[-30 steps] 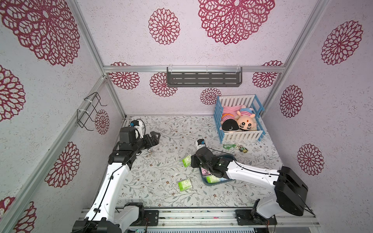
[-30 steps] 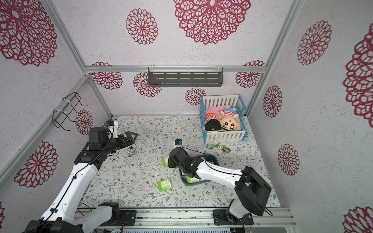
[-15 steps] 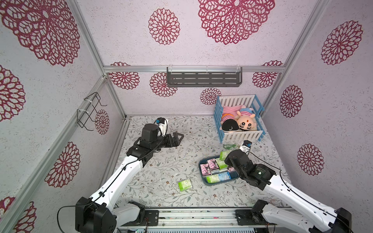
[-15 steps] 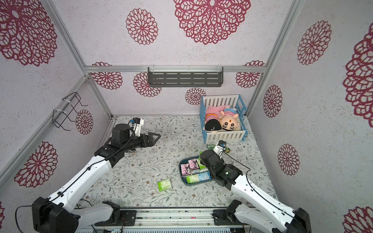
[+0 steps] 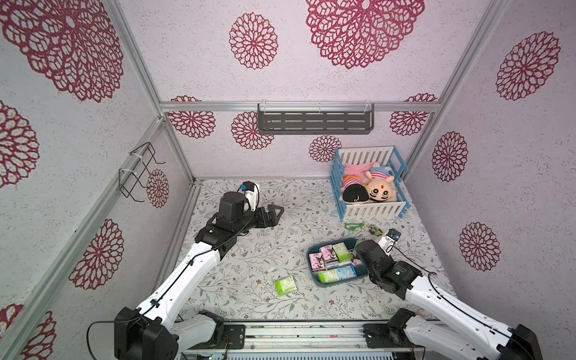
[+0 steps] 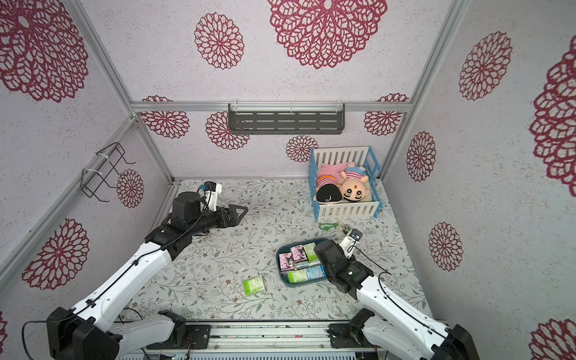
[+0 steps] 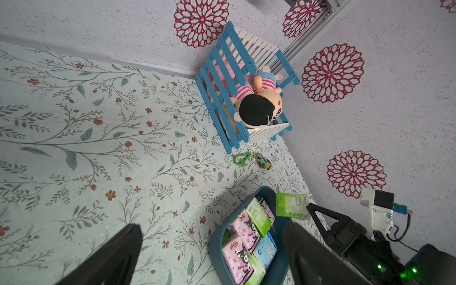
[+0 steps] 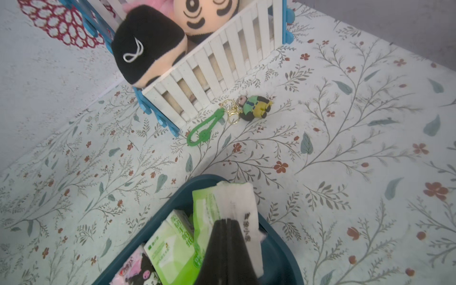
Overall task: Put the pocket tissues into the storage box
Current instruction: Place the pocket tissues in the storage box.
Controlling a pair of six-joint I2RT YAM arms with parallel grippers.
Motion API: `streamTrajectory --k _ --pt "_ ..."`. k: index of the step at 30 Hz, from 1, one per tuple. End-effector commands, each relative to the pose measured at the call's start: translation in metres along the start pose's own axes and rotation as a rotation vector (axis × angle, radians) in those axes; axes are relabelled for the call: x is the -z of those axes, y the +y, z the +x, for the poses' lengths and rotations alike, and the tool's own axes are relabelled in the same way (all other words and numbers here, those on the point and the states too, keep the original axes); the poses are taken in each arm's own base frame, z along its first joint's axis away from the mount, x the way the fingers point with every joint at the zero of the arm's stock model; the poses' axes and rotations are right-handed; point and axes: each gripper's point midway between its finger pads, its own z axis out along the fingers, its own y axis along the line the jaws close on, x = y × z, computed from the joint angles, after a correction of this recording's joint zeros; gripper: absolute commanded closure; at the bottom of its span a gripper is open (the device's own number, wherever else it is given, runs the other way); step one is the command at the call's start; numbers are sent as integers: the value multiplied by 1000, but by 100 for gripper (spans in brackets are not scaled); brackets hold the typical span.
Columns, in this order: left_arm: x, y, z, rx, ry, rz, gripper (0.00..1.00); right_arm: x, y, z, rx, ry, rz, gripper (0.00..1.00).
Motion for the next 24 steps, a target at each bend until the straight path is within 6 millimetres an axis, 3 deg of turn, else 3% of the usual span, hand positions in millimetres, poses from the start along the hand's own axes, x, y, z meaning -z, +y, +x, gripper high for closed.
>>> streamTrajectory --k 1,8,14,16,19,24 --pt "9 -3 -10 -32 -40 -20 3 -2 12 -21 -12 -90 -19 100" --pt "10 0 -10 -28 -50 -35 3 -14 20 -14 -29 -103 -44 100" --pt "14 3 -12 -48 -51 -60 3 -24 27 8 -38 -24 -86 100" --pt "14 2 -11 -49 -49 -56 3 -25 29 13 -28 -9 -105 91" --pt "16 2 -10 -49 -48 -56 3 -23 31 16 -24 15 -127 89" --pt "16 10 -9 -54 -59 -84 3 -13 19 23 -10 66 -124 75"
